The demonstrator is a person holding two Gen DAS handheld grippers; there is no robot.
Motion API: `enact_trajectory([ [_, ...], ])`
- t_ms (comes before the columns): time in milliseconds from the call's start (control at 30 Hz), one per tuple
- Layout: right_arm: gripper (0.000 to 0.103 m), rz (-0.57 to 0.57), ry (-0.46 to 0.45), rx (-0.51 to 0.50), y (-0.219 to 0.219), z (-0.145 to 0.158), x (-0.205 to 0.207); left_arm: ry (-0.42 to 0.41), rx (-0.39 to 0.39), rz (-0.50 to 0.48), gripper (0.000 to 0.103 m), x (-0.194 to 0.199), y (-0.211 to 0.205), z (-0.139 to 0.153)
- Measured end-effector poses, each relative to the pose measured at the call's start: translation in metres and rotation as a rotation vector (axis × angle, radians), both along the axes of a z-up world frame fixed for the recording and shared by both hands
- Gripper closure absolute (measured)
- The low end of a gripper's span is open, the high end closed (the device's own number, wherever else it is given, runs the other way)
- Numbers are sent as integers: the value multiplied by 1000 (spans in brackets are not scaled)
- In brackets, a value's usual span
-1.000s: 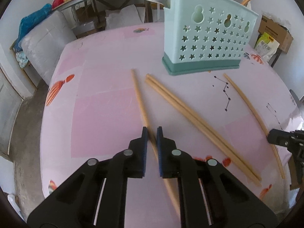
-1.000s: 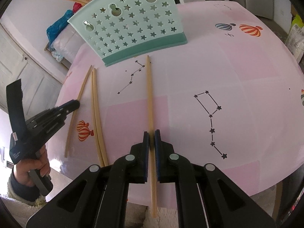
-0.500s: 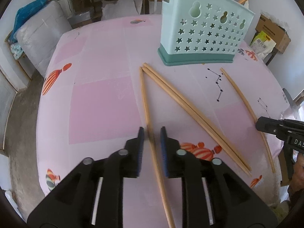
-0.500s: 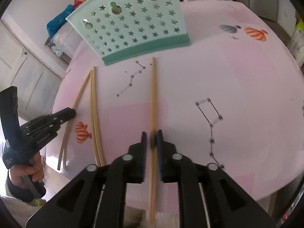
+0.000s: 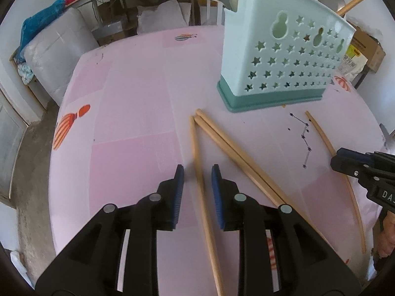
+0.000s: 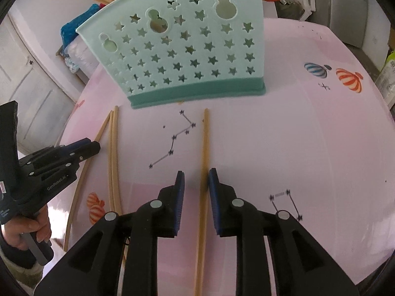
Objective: Organize utensils
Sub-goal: 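Close the left gripper on another chopstick while the right holds its chopstick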
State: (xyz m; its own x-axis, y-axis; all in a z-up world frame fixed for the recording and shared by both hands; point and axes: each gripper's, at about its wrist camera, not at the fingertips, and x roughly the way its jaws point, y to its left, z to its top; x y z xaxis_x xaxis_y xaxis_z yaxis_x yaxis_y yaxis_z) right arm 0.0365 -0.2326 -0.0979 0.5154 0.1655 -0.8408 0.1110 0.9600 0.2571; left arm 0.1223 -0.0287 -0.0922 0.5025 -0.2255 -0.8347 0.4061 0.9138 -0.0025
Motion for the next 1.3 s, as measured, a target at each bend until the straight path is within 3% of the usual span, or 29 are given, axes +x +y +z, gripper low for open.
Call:
enact_trajectory([
  [167,88,-2,-11,-28,1,0,7,-5,4,1,85,8,-3,1],
  [300,95,-8,-14,-44,0,-1,8,-3,7,14,96,14,-3,1],
  [433,96,-13,-11,-24,-3,-1,4,2,6,6,99,7,-2,2],
  [833,96,-23,18,35,-11,-1,-34,1,60,-43,99,-43,-9,2],
  [1300,96,-30,44,37,-11,-1,-31,-26,98,-65,99,-44,-16,3],
])
